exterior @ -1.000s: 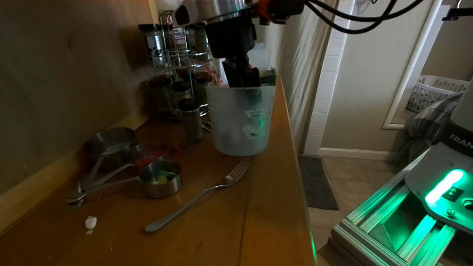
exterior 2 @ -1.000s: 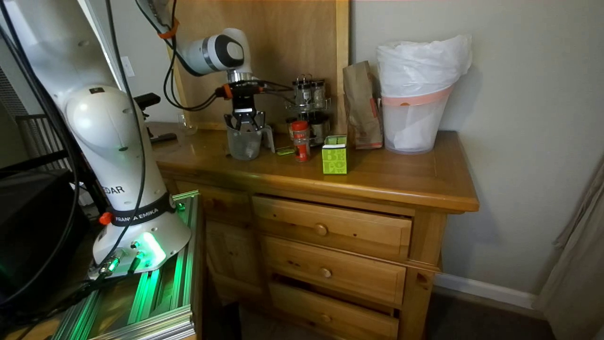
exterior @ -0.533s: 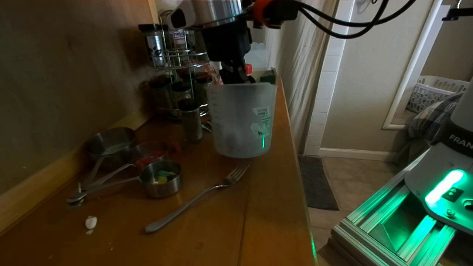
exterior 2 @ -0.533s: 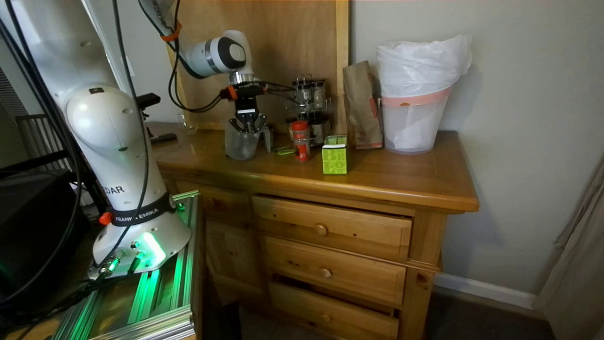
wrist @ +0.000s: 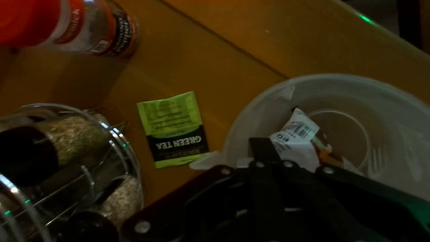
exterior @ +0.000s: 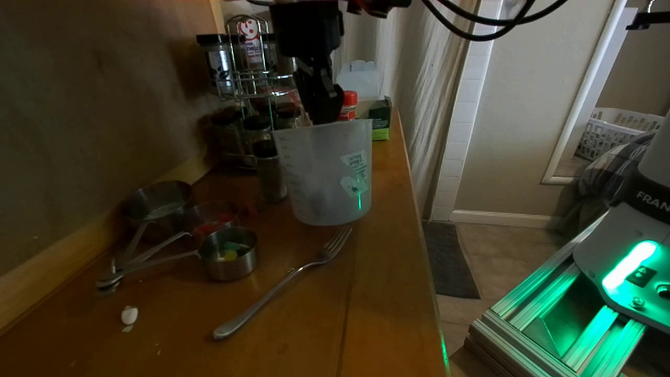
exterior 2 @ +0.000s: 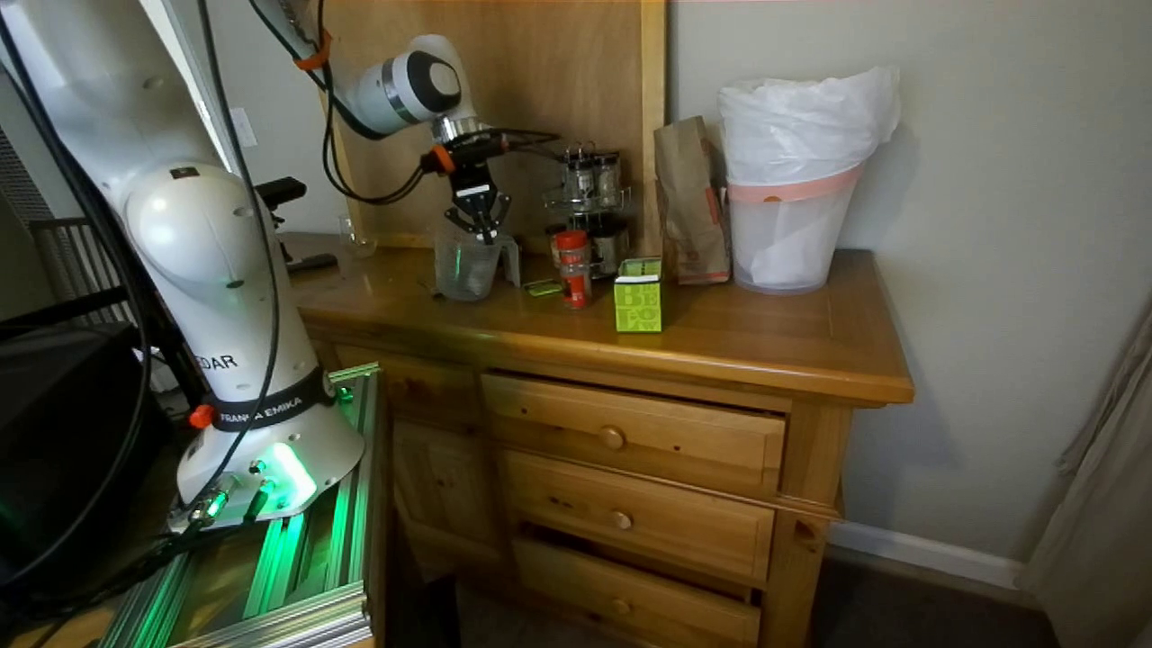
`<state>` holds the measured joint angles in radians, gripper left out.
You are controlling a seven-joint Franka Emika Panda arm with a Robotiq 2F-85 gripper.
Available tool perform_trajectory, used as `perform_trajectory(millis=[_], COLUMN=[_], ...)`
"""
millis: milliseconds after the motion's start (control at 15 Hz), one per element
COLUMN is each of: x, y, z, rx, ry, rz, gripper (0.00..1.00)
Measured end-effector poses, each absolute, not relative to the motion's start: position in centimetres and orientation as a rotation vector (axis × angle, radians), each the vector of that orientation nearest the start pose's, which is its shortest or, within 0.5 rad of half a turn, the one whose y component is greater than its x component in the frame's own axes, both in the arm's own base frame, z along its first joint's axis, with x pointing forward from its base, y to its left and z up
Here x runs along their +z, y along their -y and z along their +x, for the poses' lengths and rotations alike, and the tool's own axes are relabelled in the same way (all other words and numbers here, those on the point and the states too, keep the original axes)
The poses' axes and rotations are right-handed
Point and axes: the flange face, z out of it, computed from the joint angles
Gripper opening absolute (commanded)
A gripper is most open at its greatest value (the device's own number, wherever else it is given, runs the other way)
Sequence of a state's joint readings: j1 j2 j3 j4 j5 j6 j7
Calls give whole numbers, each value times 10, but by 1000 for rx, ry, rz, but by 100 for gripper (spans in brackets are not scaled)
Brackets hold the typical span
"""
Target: Remove the object from the jar and place it on the table
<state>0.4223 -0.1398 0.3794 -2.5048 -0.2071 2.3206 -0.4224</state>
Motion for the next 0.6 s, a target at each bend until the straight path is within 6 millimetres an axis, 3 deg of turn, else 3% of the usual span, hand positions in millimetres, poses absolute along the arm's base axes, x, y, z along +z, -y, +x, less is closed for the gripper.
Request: perform_trajectory(millis=[333,600], x=[383,383], y=[-326,-325], z=[304,299], rx=[-191,-137], ry=[2149,2066], rz=[-2616,-2566], gripper=[0,0])
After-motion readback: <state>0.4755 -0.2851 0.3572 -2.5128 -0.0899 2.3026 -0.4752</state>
